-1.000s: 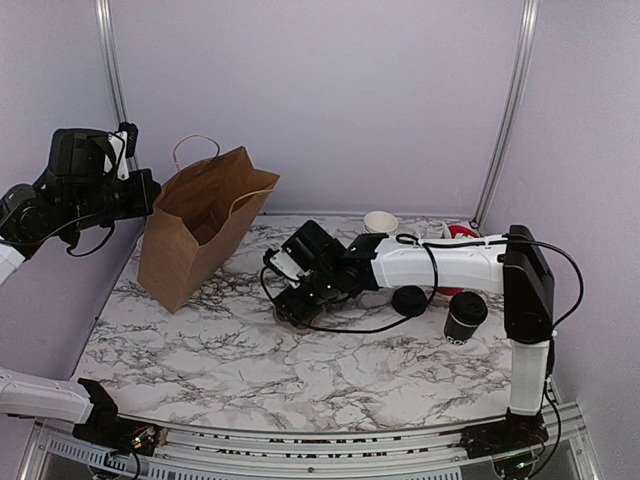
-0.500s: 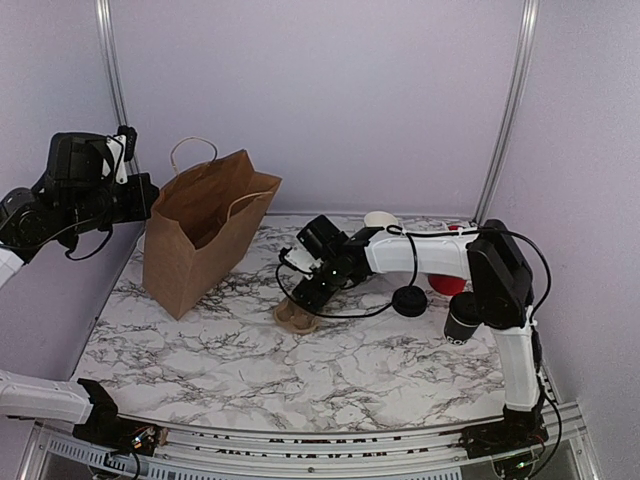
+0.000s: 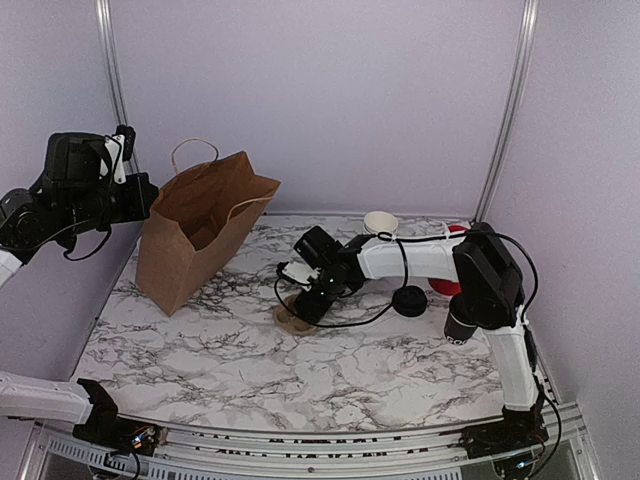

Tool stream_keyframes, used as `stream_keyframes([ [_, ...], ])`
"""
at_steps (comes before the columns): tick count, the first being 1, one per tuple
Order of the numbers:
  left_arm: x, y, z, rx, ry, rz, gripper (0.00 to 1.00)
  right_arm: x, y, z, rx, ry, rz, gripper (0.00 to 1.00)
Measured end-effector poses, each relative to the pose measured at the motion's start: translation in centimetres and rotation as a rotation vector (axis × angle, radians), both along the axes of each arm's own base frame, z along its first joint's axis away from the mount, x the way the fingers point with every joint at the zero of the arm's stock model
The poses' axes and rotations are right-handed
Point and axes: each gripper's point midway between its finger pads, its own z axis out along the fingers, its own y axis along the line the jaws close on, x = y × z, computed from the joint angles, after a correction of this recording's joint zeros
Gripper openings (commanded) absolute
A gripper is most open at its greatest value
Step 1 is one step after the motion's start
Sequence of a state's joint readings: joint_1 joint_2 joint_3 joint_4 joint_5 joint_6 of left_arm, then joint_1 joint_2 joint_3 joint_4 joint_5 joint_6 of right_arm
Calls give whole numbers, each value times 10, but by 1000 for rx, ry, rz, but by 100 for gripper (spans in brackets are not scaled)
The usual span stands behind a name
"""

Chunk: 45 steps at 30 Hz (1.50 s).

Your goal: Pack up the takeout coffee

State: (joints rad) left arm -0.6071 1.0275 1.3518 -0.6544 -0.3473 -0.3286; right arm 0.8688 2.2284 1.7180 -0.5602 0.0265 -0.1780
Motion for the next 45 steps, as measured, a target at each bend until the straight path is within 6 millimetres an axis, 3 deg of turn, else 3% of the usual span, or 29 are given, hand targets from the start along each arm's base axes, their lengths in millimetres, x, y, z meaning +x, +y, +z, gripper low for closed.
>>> stream_keyframes([
  [16,-3,0,-2,-4,2,-10,0,-3,-3,-5,-17,14,2,55],
  [39,-4,-2,-5,-4,7,-25,0,-2,-2,-4,-8,15,-13,54],
  [45,-4,-4,-6,-6,10,-34,0,-1,-1,-3,2,14,-20,60],
])
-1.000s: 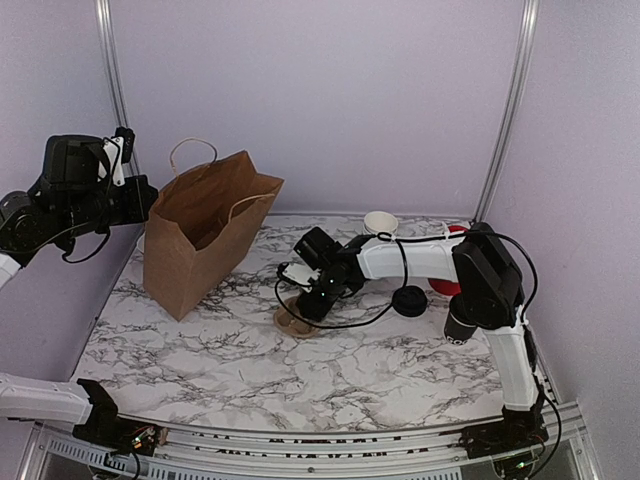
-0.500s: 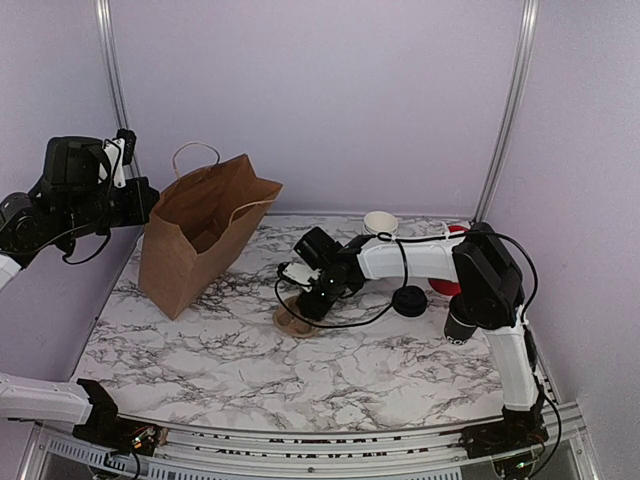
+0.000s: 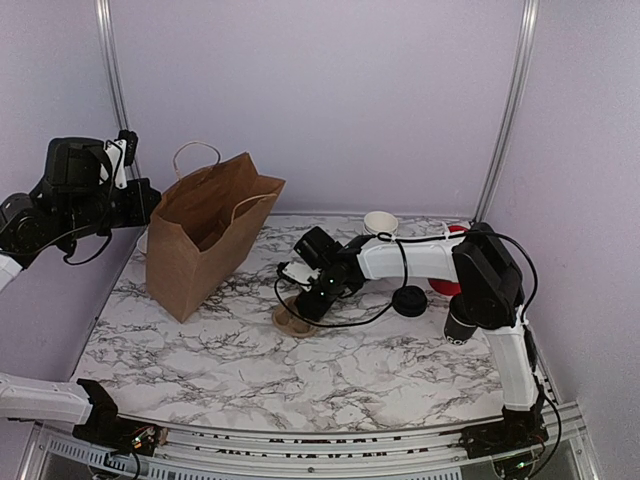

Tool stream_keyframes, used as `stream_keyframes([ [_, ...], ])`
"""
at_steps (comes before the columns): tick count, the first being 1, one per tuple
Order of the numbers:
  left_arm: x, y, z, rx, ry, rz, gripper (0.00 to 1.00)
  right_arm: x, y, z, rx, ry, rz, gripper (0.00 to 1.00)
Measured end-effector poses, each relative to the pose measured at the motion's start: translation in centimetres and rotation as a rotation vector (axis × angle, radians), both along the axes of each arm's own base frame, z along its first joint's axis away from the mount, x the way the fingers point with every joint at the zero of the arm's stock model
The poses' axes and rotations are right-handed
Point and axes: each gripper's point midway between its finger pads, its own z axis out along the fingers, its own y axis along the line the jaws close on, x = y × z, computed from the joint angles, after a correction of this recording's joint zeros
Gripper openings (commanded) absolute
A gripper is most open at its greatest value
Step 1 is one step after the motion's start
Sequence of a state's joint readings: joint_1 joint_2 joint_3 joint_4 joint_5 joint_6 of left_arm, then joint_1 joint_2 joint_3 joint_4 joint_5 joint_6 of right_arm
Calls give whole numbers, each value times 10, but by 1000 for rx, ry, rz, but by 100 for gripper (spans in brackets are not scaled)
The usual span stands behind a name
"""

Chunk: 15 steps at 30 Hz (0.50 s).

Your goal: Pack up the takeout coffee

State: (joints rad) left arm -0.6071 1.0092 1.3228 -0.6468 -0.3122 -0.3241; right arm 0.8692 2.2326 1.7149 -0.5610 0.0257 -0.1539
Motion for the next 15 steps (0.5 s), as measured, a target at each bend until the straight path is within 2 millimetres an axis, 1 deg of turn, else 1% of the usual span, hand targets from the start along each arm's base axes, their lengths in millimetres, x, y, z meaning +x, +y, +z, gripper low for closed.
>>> stream_keyframes([
  [3,0,-2,-4,2,8,-7,0,0,1,1,7,1,-3,61],
  [10,1,-6,-9,1,20,-22,0,0,4,1,24,9,-10,46],
  [15,1,-8,-15,2,33,-35,0,-1,5,11,65,1,-33,44],
])
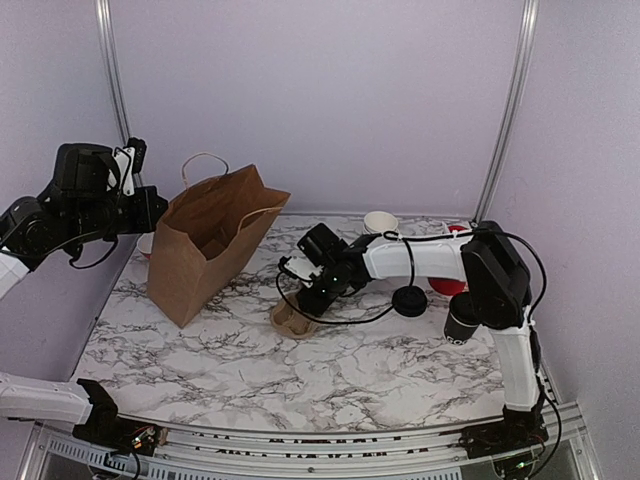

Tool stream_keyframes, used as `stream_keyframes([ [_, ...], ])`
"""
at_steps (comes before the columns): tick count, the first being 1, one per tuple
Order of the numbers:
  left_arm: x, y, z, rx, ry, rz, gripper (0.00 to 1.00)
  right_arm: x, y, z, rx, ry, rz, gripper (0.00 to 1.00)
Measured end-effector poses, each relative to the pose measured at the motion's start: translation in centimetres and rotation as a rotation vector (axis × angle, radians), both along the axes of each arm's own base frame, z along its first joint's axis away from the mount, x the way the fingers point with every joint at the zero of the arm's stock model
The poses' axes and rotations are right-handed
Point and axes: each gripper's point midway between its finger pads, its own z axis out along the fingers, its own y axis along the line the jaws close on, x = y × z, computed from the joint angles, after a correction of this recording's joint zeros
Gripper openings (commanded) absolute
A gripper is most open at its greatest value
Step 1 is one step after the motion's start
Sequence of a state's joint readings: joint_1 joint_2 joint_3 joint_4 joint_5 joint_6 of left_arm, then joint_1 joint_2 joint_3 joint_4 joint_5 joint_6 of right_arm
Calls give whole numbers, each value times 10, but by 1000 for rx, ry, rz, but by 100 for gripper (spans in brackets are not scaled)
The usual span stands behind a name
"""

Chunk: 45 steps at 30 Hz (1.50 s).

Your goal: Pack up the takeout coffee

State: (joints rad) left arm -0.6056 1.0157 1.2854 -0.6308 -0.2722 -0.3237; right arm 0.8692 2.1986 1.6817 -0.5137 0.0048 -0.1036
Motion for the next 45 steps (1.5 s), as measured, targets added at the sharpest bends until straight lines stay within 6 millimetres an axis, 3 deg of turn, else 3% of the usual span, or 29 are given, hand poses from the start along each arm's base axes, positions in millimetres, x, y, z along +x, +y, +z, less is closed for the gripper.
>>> stream_keyframes([
  [6,0,-3,-15,10,29,-15,0,-10,-10,24,48,-12,-48,43],
  [22,1,-12,-17,-18,24,-49,0,-62,-37,114,195,-118,-141,43],
  [30,1,-16,-20,-34,22,-65,0,-74,-55,177,311,-191,-185,44],
  [37,0,-21,-19,-50,22,-88,0,-84,-69,210,355,-219,-207,45],
  [45,0,-27,-21,-66,33,-115,0,-89,-69,256,427,-257,-208,46],
])
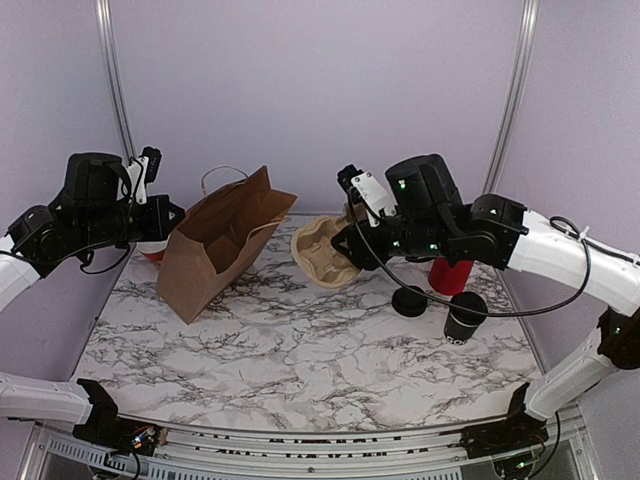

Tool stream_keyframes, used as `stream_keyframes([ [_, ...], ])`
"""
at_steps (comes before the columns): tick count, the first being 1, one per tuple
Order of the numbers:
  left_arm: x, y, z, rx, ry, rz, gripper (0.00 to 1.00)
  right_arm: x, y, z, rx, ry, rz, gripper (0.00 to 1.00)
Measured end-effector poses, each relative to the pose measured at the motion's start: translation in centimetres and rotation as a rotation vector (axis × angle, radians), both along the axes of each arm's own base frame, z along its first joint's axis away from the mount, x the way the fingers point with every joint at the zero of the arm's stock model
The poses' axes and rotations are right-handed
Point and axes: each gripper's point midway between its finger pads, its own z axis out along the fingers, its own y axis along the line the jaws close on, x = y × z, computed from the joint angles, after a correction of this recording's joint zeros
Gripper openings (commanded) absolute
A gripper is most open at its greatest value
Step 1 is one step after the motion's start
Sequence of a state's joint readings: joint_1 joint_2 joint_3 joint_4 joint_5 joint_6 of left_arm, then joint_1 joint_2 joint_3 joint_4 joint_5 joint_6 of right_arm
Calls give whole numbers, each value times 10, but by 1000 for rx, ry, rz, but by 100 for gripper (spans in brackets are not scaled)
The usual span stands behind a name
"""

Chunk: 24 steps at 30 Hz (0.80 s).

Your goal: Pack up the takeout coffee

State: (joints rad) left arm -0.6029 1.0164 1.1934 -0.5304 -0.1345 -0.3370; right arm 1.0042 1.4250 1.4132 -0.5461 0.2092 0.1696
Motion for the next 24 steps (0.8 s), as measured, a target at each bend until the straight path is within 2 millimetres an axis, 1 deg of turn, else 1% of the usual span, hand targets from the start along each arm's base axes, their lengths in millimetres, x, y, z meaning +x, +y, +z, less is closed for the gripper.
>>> stream_keyframes([
  [9,1,-9,-6,-27,23,-28,0,-4,7,47,75,-50,15,47],
  [12,2,-12,-7,-34,25,-35,0,-6,16,62,103,-67,31,48],
  [14,2,-13,-9,-39,31,-40,0,-9,27,70,114,-77,49,48],
  [17,1,-19,-10,-50,41,-53,0,-13,48,73,117,-85,83,48],
  [20,0,-26,-12,-58,49,-72,0,-16,69,70,118,-91,114,49],
  [24,-5,-36,-12,-73,57,-100,0,-13,88,67,142,-110,138,49],
])
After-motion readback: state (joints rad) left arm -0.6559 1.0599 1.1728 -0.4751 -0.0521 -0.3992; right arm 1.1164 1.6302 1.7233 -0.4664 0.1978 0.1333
